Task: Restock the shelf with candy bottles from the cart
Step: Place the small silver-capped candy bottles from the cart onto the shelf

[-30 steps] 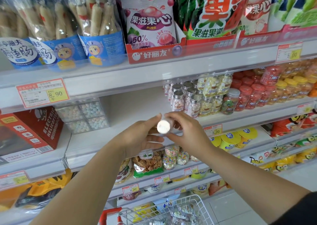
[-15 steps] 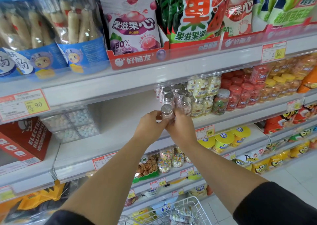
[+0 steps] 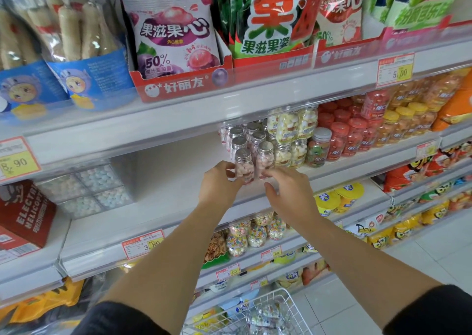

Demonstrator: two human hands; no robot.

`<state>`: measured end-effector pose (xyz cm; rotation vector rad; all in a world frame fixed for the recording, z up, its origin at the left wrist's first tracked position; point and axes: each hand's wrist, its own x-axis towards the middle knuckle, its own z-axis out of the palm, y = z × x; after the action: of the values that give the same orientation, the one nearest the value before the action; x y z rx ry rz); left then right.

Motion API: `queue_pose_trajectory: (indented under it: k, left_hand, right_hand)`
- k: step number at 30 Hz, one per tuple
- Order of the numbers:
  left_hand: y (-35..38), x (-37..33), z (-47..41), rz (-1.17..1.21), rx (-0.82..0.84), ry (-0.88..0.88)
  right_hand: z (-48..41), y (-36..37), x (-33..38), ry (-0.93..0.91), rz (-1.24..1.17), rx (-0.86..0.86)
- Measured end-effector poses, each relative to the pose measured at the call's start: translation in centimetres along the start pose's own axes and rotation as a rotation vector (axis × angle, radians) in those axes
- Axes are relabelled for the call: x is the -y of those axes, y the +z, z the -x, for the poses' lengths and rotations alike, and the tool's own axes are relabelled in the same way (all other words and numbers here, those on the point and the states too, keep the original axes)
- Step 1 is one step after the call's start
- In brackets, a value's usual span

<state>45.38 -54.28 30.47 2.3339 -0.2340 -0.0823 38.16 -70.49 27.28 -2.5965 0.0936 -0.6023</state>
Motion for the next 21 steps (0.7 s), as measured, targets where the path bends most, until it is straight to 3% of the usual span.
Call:
queue_pose_trajectory:
  k: [8, 21]
  left_hand:
    - [0.12, -0.74, -0.18, 0.007, 0.036, -0.056]
    - [0.73, -0.42, -0.71, 0.013, 0.056, 0.013]
  right_hand:
    - [-0.82, 0.18, 0.26, -0.027, 0.102, 0.097]
    - [-0.43, -0.43, -0.25, -0.091, 0.006, 0.109]
